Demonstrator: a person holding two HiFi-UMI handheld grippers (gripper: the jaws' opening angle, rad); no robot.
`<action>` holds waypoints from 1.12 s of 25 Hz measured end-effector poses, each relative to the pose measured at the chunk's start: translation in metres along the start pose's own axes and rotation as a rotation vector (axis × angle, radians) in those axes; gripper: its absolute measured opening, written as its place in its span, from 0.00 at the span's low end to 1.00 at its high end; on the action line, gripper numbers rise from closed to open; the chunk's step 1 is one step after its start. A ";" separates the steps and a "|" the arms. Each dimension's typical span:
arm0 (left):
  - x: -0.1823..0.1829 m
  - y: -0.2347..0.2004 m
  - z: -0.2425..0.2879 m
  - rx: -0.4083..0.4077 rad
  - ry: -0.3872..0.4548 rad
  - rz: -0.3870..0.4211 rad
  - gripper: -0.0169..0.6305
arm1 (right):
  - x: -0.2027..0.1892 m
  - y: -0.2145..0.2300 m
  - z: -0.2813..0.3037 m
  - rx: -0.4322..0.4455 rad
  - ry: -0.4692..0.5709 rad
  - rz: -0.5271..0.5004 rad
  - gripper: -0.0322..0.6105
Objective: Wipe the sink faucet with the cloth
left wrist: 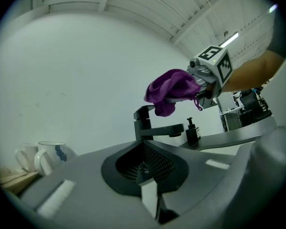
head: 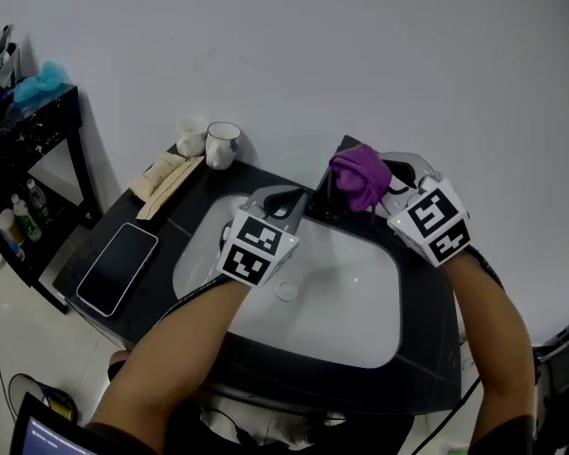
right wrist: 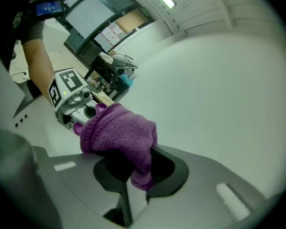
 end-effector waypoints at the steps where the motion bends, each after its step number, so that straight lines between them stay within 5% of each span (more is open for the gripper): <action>1: 0.000 -0.001 -0.001 0.001 -0.002 -0.010 0.05 | 0.001 -0.003 -0.003 0.005 0.006 0.000 0.15; 8: -0.002 -0.013 -0.011 0.041 0.007 -0.137 0.05 | 0.001 -0.032 -0.020 0.087 0.034 -0.020 0.15; 28: 0.002 -0.017 0.006 0.035 0.053 -0.115 0.05 | -0.036 -0.007 0.059 0.010 -0.097 -0.019 0.15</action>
Point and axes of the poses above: the fingertips, and each gripper's own axes: z forward along the fingers, y to its right, x out of its top, the point moved 10 cm from there along -z, backward along the fingers, and after that the axes turned 4 degrees about -y, right-handed, at the moved point
